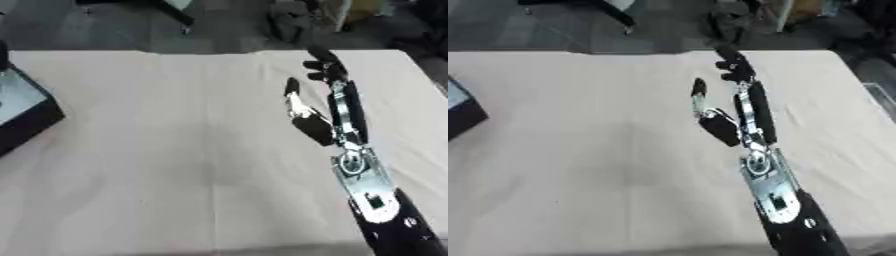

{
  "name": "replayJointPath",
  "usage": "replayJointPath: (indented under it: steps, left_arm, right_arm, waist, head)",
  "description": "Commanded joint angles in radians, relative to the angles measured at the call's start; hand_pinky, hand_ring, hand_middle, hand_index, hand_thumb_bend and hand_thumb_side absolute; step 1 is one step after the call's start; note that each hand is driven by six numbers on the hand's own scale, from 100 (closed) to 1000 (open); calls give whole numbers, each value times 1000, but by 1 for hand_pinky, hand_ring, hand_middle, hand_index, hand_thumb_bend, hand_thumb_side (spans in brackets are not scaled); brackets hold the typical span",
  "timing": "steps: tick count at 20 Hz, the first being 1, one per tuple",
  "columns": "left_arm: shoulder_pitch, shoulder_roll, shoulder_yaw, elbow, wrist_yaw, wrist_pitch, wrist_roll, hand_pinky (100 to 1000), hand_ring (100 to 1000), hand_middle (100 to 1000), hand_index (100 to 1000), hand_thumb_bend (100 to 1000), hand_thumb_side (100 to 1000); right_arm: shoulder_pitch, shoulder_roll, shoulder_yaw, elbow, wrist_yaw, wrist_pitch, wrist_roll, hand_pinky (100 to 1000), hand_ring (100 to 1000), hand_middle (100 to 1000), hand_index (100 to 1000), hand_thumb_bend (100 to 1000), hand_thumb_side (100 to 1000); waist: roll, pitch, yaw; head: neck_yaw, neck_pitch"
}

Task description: Pick up the objects with one hand, pass them to the other hand, and then place them into the box on the other side of the table.

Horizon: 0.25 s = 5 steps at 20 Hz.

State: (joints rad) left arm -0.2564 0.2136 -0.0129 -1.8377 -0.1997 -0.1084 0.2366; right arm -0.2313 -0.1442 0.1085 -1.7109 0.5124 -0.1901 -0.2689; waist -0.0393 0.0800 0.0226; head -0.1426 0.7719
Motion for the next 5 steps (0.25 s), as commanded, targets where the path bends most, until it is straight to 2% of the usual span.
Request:
replayJointPath:
  steps: [1,5]
  left_arm:
    - [9,-8,-32,19,-10,-17,-5,777,1000,885,810,495,638]
    - [26,-24,-45,37,-24,-25,0,773,1000,877,806,486,635]
  right_arm:
    - [10,-5,-18,-27,-30,10,15,737,814,914,927,100,597]
    - [30,-5,-26,-28,-34,15,31,737,814,911,929,100,600]
  waist:
    - [2,-15,-5]
    - [1,-16,-8]
  head:
    - [-14,-2]
    - [-26,-2]
